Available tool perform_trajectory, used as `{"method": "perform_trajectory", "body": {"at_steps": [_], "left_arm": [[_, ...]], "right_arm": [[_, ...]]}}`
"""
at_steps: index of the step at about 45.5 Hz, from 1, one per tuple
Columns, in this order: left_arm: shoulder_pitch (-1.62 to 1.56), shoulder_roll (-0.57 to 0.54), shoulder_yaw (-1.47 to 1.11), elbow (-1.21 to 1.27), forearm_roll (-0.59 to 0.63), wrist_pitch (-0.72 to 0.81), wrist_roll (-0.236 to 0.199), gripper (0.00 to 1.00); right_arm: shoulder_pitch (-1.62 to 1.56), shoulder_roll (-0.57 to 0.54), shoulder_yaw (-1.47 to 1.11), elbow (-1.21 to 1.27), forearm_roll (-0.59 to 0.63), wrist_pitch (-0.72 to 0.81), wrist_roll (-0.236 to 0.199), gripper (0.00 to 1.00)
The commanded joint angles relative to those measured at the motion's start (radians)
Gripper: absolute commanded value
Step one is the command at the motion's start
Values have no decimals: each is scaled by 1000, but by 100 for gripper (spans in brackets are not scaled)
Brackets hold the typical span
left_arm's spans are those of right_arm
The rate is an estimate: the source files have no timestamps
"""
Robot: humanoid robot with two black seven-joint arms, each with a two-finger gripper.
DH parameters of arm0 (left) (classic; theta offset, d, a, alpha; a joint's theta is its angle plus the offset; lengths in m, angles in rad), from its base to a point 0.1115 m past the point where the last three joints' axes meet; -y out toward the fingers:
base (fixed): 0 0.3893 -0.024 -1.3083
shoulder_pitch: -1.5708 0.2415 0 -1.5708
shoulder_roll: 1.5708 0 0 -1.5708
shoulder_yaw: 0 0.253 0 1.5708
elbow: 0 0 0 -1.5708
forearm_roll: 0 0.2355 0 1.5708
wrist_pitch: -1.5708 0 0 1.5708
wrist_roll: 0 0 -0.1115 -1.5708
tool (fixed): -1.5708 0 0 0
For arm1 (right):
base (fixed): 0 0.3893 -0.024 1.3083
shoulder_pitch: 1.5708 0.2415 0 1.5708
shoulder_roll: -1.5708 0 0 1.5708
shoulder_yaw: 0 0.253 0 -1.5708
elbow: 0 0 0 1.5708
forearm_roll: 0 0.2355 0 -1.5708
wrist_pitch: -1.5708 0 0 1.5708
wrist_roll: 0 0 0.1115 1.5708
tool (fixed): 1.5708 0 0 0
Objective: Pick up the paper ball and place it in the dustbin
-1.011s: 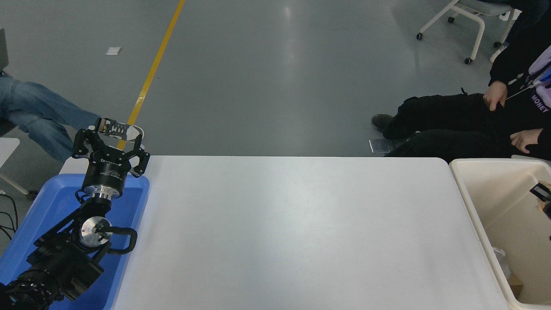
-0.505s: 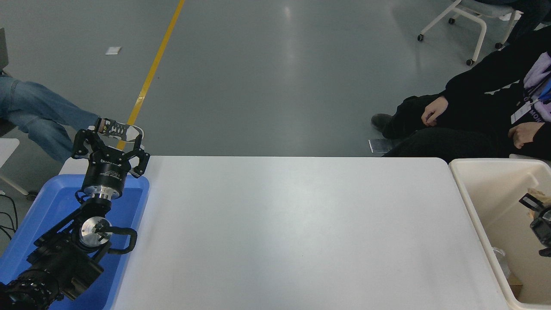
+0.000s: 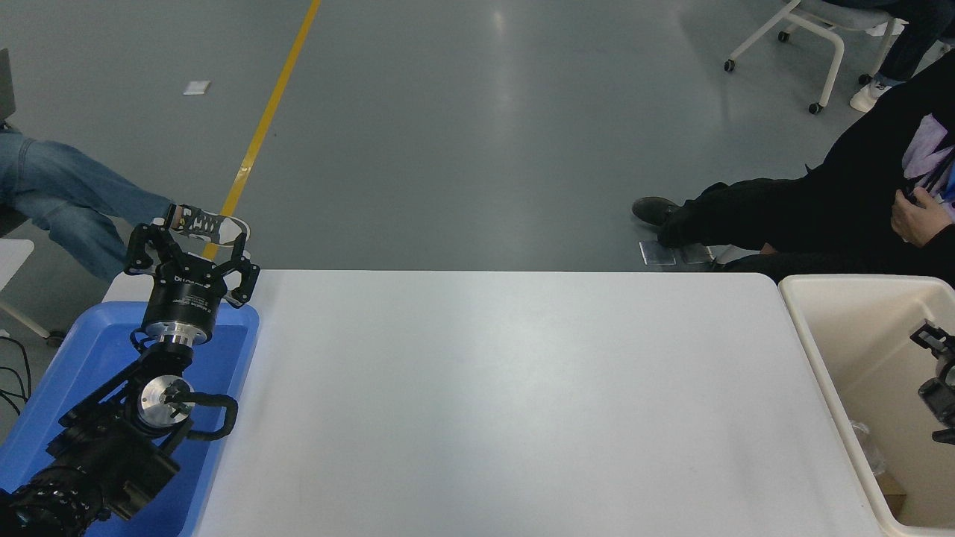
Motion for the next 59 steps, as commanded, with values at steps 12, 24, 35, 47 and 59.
{"method": "perform_trajectory", "body": {"at_steps": [12,24,35,47,59], "left_arm": [[0,0,0,0,0,0,0,99],[0,0,0,0,0,0,0,99],[0,0,2,0,0,0,0,99],[0,0,2,0,0,0,0,99],[0,0,2,0,0,0,0,99]], "right_arm": [[432,-281,-80,675,3,19,-5,100],[811,-233,-339,916,3,233,-5,100],[1093,-74,-438,949,-6,818,-5,100],[1346,164,-438,950,-11,912,-5,100],[1462,302,-321,986,-11,912,-3,100]]}}
